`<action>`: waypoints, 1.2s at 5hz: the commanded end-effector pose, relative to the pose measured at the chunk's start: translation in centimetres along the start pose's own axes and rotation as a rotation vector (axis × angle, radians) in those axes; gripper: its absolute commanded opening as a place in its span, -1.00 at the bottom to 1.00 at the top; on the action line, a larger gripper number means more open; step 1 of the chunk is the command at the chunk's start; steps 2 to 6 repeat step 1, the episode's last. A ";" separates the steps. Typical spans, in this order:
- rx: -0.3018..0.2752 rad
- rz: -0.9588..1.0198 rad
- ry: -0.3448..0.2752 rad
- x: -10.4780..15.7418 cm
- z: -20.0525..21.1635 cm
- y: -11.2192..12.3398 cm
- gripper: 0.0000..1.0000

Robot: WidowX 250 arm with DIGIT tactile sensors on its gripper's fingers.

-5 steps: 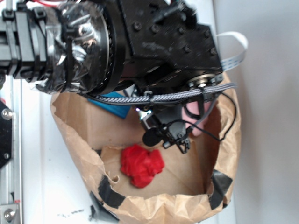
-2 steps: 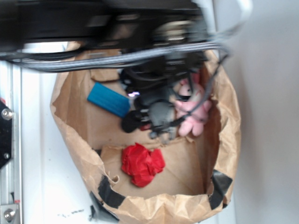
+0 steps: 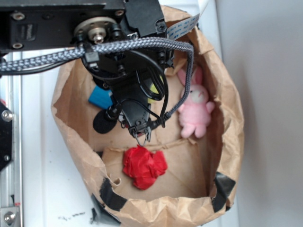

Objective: Grab the green animal.

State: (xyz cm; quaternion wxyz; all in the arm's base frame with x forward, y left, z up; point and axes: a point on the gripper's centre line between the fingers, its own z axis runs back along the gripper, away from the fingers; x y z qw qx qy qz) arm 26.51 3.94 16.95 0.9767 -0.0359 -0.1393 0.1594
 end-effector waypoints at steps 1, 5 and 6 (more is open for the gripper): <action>0.026 -0.018 -0.065 0.8 2.0 0.2 -1.00; 0.026 -0.018 -0.065 0.8 2.0 0.2 -1.00; 0.026 -0.018 -0.065 0.8 2.0 0.2 -1.00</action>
